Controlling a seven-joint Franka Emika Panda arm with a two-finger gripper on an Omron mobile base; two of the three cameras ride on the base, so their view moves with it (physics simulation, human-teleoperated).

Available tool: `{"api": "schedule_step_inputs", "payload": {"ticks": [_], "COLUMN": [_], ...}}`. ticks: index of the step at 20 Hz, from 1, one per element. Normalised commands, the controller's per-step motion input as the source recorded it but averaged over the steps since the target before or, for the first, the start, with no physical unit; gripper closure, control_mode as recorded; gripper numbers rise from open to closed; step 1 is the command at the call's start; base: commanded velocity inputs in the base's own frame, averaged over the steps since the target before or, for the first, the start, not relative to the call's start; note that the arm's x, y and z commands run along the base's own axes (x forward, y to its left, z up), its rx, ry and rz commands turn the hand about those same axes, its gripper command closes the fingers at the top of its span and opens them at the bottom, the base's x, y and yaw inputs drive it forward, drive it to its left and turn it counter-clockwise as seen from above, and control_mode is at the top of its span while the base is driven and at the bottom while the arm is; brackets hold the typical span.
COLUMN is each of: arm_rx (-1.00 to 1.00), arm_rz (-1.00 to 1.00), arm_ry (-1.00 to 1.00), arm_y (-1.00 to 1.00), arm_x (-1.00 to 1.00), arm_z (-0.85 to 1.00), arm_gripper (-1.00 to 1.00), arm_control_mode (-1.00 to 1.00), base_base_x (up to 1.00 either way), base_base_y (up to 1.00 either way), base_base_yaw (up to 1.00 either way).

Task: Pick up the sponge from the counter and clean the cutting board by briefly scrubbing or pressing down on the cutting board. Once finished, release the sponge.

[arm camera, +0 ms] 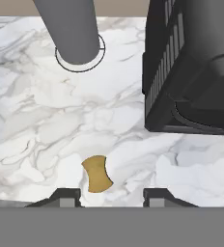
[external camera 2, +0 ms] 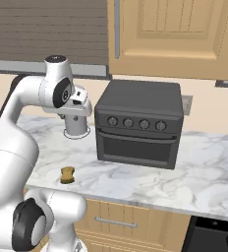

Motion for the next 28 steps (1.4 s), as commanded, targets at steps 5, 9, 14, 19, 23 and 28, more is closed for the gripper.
{"api": "schedule_step_inputs", "payload": {"ticks": [5, 9, 14, 19, 23, 28], "arm_rx": [0.01, -0.06, -0.04, -0.05, -0.01, 0.0], "arm_rz": [-0.03, -0.02, 0.01, 0.15, 0.29, 0.24], "arm_ry": [0.06, 0.21, 0.19, 0.2, 0.1, 0.04], "arm_y": [0.03, 0.19, 0.07, 0.18, 0.25, 0.1], "arm_x": [-0.36, -0.51, -0.45, -0.3, -0.01, 0.26], "arm_z": [-0.19, -0.9, -0.85, -0.75, -0.53, -0.39], "arm_gripper": [-1.0, -1.0, -1.0, -1.0, -1.0, -1.0], "arm_control_mode": [-1.0, -1.0, -1.0, -1.0, -1.0, -1.0], "base_base_x": [0.0, 0.0, 0.0, 0.0, 0.0, 0.0], "base_base_y": [0.0, 0.0, 0.0, 0.0, 0.0, 0.0], "base_base_yaw": [0.0, 0.0, 0.0, 0.0, 0.0, 0.0]}}
